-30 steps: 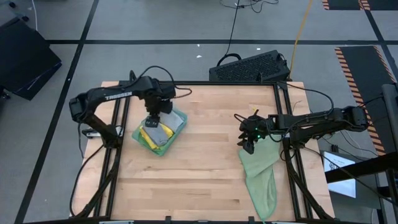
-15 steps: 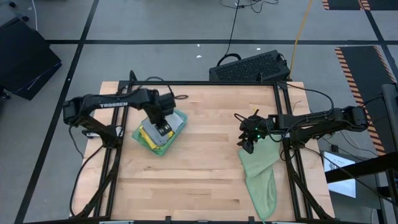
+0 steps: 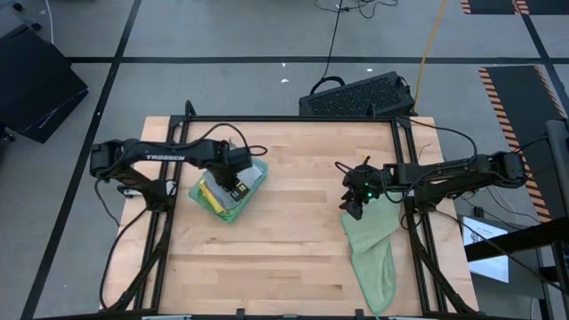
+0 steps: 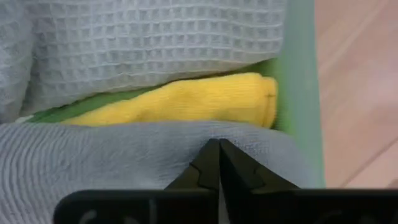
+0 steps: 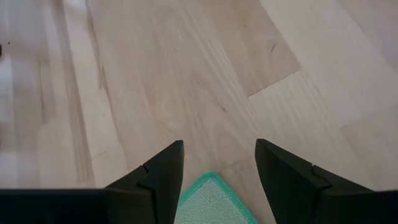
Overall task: Fold microfiber towels
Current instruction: Put the gray microfiber cloth into the green bin
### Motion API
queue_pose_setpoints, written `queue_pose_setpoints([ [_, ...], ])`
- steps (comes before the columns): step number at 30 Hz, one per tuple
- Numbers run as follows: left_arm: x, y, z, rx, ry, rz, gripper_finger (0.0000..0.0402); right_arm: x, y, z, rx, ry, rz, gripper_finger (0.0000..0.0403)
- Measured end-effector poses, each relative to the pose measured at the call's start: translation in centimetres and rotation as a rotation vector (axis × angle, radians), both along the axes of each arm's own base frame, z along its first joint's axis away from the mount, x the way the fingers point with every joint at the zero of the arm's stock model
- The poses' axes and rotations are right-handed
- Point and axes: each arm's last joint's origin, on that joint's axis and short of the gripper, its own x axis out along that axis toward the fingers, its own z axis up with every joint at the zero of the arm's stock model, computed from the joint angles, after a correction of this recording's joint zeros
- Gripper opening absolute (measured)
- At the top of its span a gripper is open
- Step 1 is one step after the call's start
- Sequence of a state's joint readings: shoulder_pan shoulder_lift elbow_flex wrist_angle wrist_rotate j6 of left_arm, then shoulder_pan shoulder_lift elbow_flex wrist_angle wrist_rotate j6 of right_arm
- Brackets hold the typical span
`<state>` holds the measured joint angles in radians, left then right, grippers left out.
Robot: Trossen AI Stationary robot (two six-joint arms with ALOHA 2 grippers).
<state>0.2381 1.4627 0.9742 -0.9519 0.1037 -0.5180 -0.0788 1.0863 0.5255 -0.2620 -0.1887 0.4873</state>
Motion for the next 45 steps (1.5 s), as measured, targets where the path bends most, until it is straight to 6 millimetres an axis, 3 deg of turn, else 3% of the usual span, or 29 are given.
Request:
queue_pose_setpoints([
  [11,-1.3,-3.1,3.9,0.196,-0.162,0.174,0.0004,0.0,0.0,0.0,0.048,0.015,-0.058,0.0192],
  [17,-2.5,-4.7,1.0,0.131,-0.085,0.167,0.0008,0.0,0.0,0.0,0.043,0.006,-0.056,0.0192],
  [23,-2.9,-5.0,-2.8,0.080,-0.151,0.166,0.0005,0.0,0.0,0.0,0.041,0.007,-0.054,0.0192],
  [27,-3.4,-5.1,-3.9,0.032,-0.142,0.199,0.0010,0.0,0.0,0.0,0.046,0.008,-0.063,0.0192],
  [37,-4.3,-4.2,1.8,0.085,-0.331,0.279,0.0010,0.0,0.0,0.0,0.057,0.010,-0.090,0.0192],
  [45,-6.4,-2.7,0.9,0.215,-0.173,0.369,0.0010,0.1,-0.2,0.0,0.030,0.007,-0.140,0.0192],
])
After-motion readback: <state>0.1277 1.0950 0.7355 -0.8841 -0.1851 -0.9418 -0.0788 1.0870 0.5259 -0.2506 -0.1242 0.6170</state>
